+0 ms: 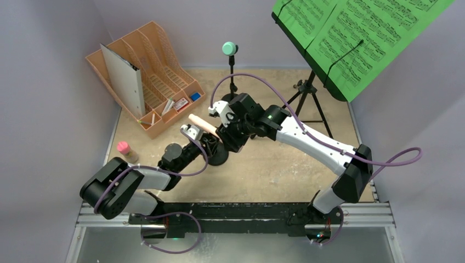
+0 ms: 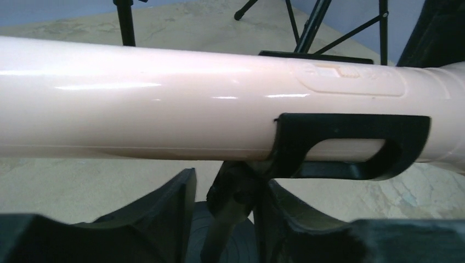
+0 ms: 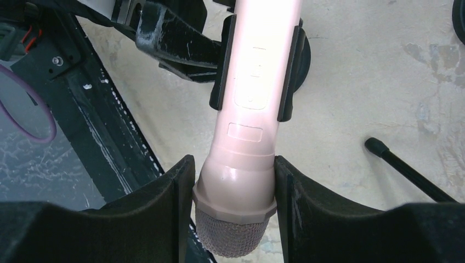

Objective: Pack up the instrument practice props
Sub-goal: Pick up the microphone from the microphone stand.

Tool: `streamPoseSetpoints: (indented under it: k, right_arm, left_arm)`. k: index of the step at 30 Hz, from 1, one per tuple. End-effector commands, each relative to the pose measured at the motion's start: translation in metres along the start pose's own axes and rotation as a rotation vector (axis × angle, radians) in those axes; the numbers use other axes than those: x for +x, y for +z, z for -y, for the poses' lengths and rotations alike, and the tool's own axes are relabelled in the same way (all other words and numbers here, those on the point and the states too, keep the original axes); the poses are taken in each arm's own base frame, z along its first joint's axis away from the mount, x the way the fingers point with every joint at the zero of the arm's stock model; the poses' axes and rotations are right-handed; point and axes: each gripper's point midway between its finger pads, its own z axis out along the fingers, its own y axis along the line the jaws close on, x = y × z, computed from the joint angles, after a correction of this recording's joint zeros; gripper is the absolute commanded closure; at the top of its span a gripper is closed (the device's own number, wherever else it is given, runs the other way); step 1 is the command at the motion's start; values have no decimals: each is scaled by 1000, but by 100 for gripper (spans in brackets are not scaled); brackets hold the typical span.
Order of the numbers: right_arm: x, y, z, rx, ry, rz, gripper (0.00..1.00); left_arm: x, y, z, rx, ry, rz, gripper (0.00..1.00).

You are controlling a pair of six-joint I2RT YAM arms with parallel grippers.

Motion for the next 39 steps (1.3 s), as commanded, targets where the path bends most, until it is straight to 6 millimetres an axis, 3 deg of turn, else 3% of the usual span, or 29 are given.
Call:
streamPoseSetpoints:
  k: [1,4,8,10,13,18,28,39]
  right_arm:
    - [1,-19,-30,-128,2,-9,100]
    - [0,-18,-29,-123,9,-11,100]
    - [-11,-21,-26,-93,27,21,75]
    - [-18,-22,-23,-73,32,44,56]
    - [-27,-22,-16,-41,28,63,36]
    - [-38,-17,-7,-6,33,67,20]
    - [-40,6,5,17,18,32,22]
    - [-33,24,16,36,7,-14,46]
  left_arm:
    - [-24,6,-11,-38,44,84,64]
    - [-25,5,-12,-50,44,81,83]
    - [-27,2,-16,-85,58,78,100]
    - [-26,1,-18,-103,66,73,100]
    - [-24,1,-15,-100,77,58,100]
    - [-21,1,-10,-87,91,45,100]
    - [-21,3,-10,-86,86,40,100]
    - [-20,3,-9,-84,83,36,100]
